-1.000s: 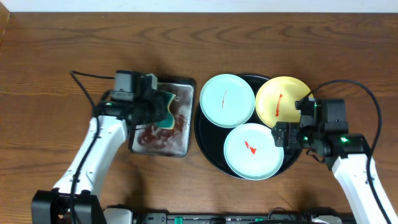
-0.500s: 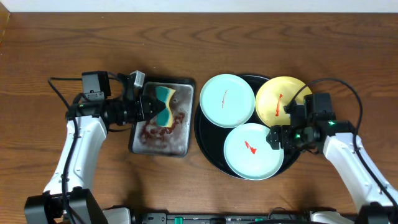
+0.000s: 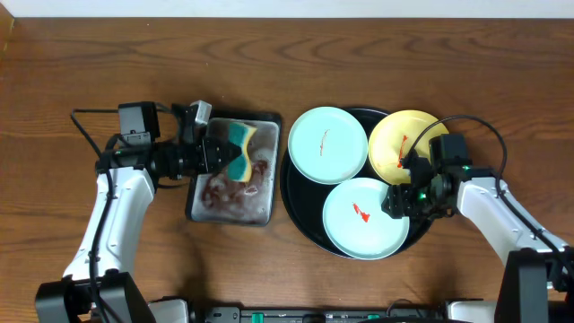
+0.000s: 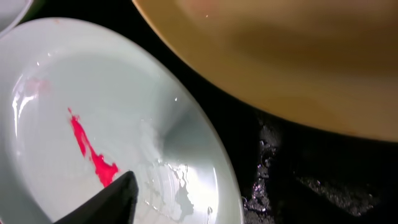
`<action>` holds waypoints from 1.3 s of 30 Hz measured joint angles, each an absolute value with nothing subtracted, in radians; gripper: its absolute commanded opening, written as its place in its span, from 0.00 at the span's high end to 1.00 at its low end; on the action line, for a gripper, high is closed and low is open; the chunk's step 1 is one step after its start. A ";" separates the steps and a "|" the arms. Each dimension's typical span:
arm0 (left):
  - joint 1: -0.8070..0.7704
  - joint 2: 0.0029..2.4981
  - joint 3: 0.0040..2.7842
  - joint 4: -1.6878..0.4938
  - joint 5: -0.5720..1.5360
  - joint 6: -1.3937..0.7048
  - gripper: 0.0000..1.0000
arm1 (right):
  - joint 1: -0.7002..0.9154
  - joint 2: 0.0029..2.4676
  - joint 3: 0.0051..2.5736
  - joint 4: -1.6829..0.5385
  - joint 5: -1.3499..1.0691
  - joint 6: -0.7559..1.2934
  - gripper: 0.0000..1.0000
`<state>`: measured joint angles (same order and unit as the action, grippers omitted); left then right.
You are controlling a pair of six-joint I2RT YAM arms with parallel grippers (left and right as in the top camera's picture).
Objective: Clean dirty plates on tray and stack at the side
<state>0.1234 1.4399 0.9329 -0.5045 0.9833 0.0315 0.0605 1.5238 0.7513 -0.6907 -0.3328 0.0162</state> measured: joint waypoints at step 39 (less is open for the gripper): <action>-0.030 1.229 0.927 -0.342 0.516 -0.079 0.93 | 0.060 1.527 0.751 -0.663 -0.338 0.013 0.49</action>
<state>-0.0303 1.2289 0.9272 -0.3424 0.5159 -0.0788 0.0605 1.5269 0.7513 -0.6632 -0.3382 0.0132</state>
